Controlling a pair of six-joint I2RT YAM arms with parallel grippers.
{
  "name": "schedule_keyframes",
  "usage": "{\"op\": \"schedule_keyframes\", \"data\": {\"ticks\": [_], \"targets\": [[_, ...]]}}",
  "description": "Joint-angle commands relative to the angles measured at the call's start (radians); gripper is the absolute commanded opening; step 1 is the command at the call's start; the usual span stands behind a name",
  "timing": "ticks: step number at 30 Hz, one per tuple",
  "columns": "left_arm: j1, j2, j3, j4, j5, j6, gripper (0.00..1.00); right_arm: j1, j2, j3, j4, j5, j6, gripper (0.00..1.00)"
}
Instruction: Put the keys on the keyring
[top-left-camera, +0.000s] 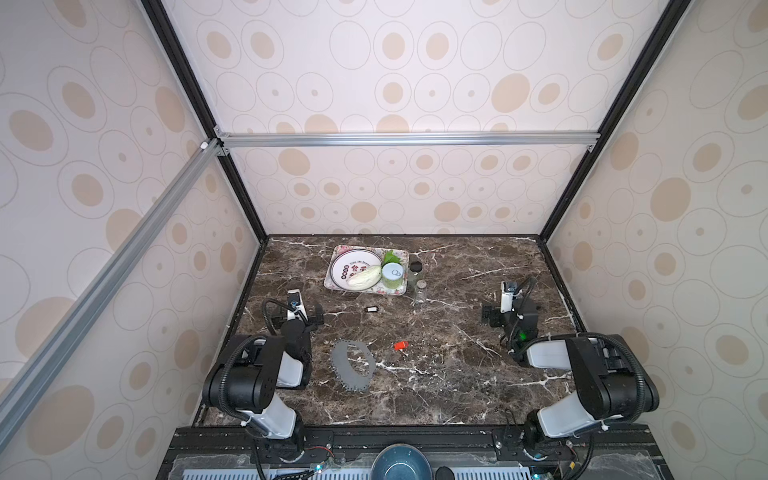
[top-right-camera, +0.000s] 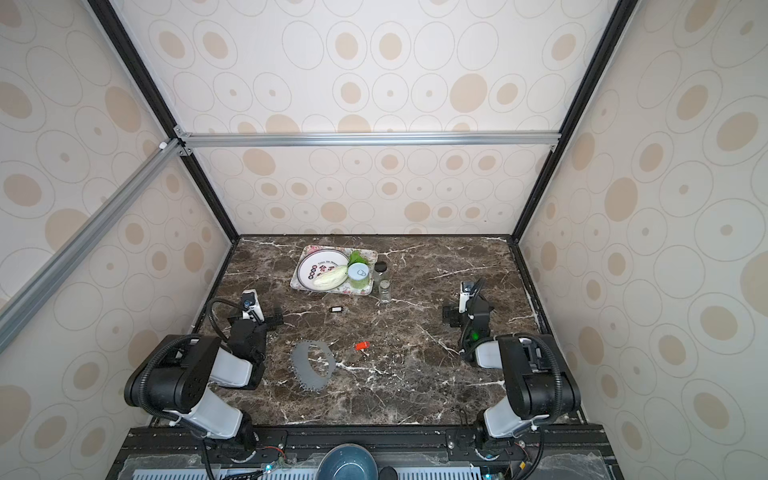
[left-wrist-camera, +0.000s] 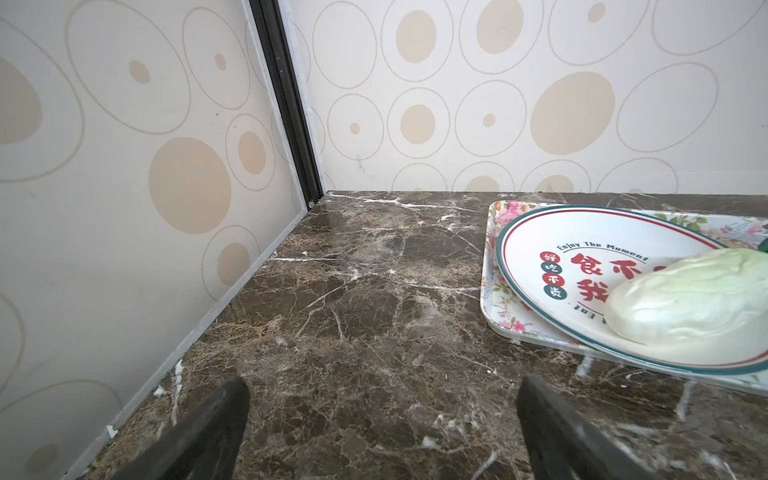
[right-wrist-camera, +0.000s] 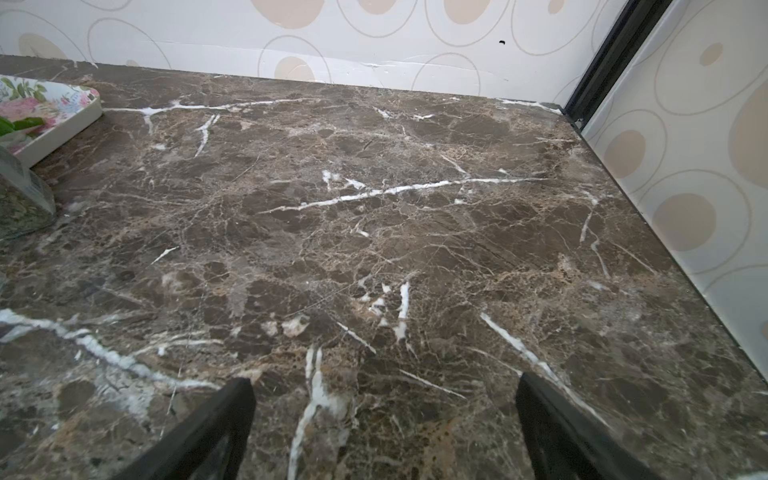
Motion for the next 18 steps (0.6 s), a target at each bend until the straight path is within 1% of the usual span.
{"op": "schedule_keyframes", "data": {"ticks": [1,4,7,18], "targets": [[0.002,-0.02,0.018,0.007,0.002,-0.011,1.0,-0.007,-0.002,0.013,-0.004,-0.005,0.001,1.0],[0.001,-0.02,0.018,0.009,-0.001,-0.009,1.0,-0.007,-0.003,0.013,-0.003,-0.005,0.0,1.0],[-0.017,-0.019,0.015,0.018,-0.023,0.006,1.0,-0.007,-0.002,0.013,-0.004,-0.005,0.0,1.0],[-0.017,-0.019,0.014,0.021,-0.023,0.007,1.0,-0.007,-0.002,0.016,-0.006,-0.004,0.001,1.0]]}}
